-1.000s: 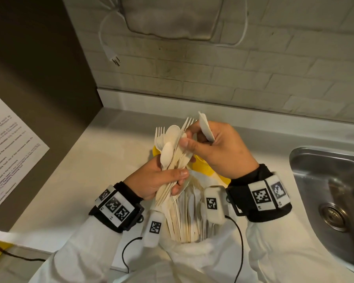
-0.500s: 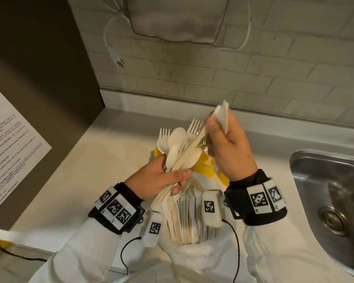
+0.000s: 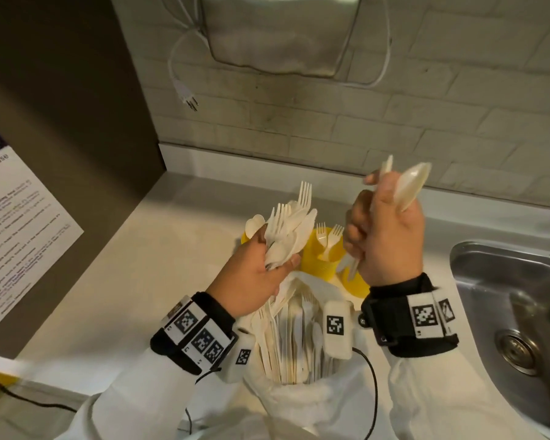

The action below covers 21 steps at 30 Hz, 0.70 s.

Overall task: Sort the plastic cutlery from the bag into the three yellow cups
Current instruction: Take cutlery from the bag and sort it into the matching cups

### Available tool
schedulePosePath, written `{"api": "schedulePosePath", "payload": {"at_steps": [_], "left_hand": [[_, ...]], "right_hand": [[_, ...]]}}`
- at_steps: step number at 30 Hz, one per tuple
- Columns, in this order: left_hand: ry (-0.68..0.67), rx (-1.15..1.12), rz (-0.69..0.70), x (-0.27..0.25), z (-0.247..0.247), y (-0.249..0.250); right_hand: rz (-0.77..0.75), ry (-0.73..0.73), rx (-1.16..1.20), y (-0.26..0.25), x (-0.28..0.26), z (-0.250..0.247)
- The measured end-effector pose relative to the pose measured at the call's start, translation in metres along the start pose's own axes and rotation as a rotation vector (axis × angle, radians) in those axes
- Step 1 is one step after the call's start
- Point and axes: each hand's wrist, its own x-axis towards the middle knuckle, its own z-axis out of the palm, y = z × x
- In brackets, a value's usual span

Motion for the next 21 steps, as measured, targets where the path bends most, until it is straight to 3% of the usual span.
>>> {"api": "schedulePosePath", "payload": {"at_steps": [2,4,7,12,17,21], "left_hand": [[0.083,-0.004,0.033,0.003,0.002,0.002],[0.13,-0.007,0.075,0.005,0.002,0.0],[0.156,-0.023,0.075,0.006,0.004,-0.003],[0.166,0.014,0.066,0.005,0.004,-0.008],[0.206,0.082,0.076,0.002,0.007,-0.007],[0.282,0.056,0.021,0.003,0.007,-0.002]], "right_hand": [[-0.066,-0.138,-0.324,0.002,-0.007,0.003],[-0.096,-0.234,-0.483,0.007,-0.013,0.008],[-0.147,-0.216,-0.585,0.015,-0.014,0.012],[-0.214,0.014,-0.504,0.007,-0.005,0.012],[-0.159,-0.093,-0.534,0.013,0.0,0.007],[-0.089,-0.006,-0.295,0.018,-0.002,0.006]]}}
